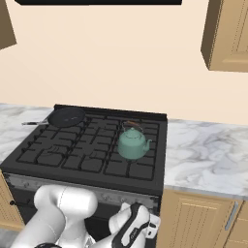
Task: Pick the kettle from the counter and place it on a stove burner. Then turn the burner on.
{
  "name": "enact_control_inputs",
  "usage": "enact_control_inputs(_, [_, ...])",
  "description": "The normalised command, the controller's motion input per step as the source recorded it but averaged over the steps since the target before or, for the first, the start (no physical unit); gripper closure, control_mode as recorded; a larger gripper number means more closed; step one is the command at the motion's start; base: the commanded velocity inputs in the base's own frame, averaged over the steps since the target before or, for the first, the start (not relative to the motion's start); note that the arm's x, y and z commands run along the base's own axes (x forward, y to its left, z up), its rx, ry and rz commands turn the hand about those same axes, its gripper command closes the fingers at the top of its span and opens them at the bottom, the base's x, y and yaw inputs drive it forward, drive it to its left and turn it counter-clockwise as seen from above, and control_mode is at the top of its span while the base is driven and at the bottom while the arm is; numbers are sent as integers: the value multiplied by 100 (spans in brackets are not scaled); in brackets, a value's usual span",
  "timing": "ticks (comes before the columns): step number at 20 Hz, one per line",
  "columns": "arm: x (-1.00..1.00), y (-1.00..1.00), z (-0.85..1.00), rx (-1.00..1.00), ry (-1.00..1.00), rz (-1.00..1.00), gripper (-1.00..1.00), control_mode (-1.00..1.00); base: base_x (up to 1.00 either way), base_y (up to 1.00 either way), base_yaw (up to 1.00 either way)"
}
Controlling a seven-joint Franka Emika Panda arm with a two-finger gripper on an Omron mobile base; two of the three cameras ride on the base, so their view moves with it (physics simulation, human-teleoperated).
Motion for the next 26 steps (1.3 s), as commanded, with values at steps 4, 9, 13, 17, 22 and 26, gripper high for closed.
enact_control_inputs(4, [1, 1, 0, -8, -4, 0, -100, -100, 0, 0, 0])
enact_control_inputs(9, [0, 2, 0, -4, -3, 0, -100, -100, 0, 0, 0])
enact_control_inputs(13, [4, 0, 0, -1, -4, 0, -100, -100, 0, 0, 0])
enact_control_inputs(17, [24, 0, 0, 0, -1, 0, -100, -100, 0, 0, 0])
enact_control_inputs(22, [6, 0, 0, 0, -5, 0, -100, -100, 0, 0, 0])
enact_control_inputs(26, [4, 0, 0, 0, -1, 0, -100, -100, 0, 0, 0])
